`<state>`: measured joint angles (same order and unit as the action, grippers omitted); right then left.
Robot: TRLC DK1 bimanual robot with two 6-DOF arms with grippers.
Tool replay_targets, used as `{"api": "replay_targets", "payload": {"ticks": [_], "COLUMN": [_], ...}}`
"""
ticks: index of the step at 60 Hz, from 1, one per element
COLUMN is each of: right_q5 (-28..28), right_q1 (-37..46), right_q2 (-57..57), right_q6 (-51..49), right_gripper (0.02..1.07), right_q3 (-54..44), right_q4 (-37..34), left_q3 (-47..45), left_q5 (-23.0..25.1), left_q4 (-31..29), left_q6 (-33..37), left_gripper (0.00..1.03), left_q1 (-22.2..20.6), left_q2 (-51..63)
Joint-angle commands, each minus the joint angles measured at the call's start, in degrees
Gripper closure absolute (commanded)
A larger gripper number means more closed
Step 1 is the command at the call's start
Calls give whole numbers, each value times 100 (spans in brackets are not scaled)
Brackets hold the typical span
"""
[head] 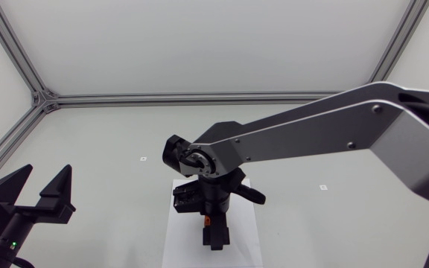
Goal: Pick up the orange 2x2 brick with the right arm and stack it on top of the green 2x2 brick in the center
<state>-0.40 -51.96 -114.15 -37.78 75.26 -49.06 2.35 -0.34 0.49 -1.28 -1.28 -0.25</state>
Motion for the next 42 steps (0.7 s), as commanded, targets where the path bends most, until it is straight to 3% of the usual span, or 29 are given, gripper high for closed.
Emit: {"api": "replay_targets", "payload": {"ticks": [1,25,42], "right_q5": [-47,5,-30], "right_q1": [-15,46,494], "right_q2": [235,1729,3074], "right_q6": [-72,174,755], "right_gripper": [6,6,6], "right_q3": [-12,-328,-794], "right_q4": [-95,-579,-552], "left_q3": [-235,-235,-235], "left_q5": [25,25,34], "left_q4": [-84,-76,-84], "left_q6": [75,75,75], "left_gripper": [4,4,4], "left_q1": [40,40,40], "left_q2": [-45,-45,-45]}}
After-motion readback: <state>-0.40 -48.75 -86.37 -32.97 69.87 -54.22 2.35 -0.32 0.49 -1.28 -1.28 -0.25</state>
